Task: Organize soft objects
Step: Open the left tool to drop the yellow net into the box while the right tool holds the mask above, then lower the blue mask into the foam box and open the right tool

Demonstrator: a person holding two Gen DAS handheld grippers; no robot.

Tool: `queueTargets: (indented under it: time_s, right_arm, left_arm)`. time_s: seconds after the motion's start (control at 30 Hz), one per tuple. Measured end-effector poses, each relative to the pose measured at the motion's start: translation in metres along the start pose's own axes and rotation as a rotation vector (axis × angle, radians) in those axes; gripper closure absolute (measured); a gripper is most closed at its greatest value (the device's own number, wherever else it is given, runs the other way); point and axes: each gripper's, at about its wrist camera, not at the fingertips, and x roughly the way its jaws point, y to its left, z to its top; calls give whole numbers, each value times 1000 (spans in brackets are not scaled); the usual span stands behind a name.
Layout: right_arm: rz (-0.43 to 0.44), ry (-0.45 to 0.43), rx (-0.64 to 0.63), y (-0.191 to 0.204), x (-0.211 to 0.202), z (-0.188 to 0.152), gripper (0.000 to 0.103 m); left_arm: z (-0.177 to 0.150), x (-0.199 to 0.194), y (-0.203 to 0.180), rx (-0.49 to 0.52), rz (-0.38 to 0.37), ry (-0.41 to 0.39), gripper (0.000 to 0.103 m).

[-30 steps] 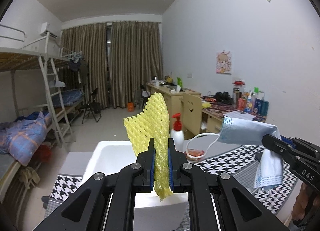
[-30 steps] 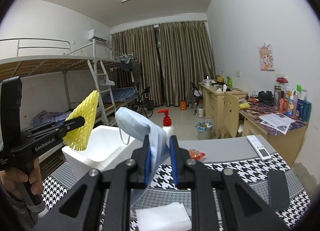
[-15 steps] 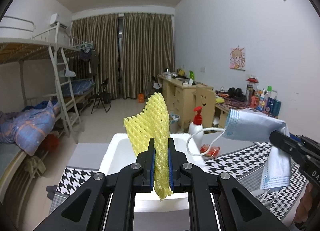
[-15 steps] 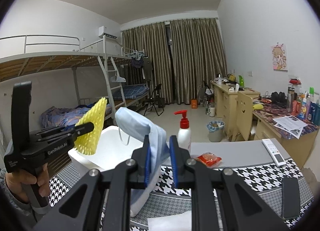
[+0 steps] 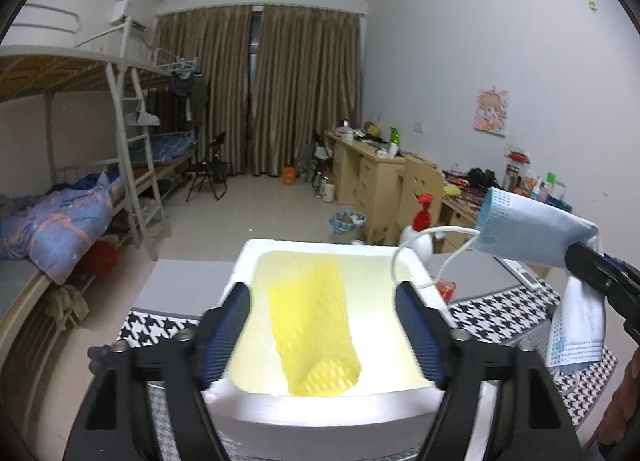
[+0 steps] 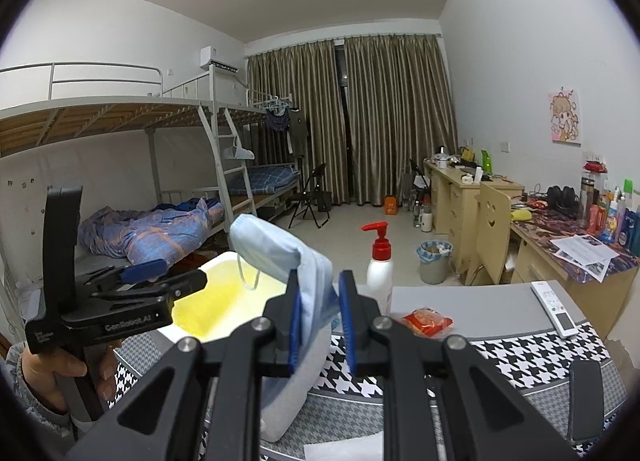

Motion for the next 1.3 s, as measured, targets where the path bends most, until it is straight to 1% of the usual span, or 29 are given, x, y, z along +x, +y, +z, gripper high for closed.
queueTargets:
  time_s: [0.07,0.23,0.47,0.67,0.87,1.03,1.13,1.3]
  right_arm:
    - [1,0,-3,3,1,1,82]
    - [7,4,-13,10,5,4,82]
    - [21,9,-38,20,13,8,82]
    - [53,24,-50,26,23,15,82]
    - [76,56,-49,32,37,17,82]
    - [74,72,-56,37,44,17,82]
    - [74,83,-51,39,48,18,82]
    - [63,93,-53,41,56,19,82]
  left_arm:
    - [-1,-2,4,-2,16,-4,13]
    - [-5,-12,10,4,48,-23,1]
    - [-6,-24,20,3,84,-45,1]
    - [-10,-36,33,-12,103,-59,1]
    - [-14,-46,38,-7,132,-74,1]
    - [-17,-50,46,-12,156,-79,1]
    - [-20,-49,51,-26,153,-77,1]
    - [-25,-45,57,-31,205,-67,1]
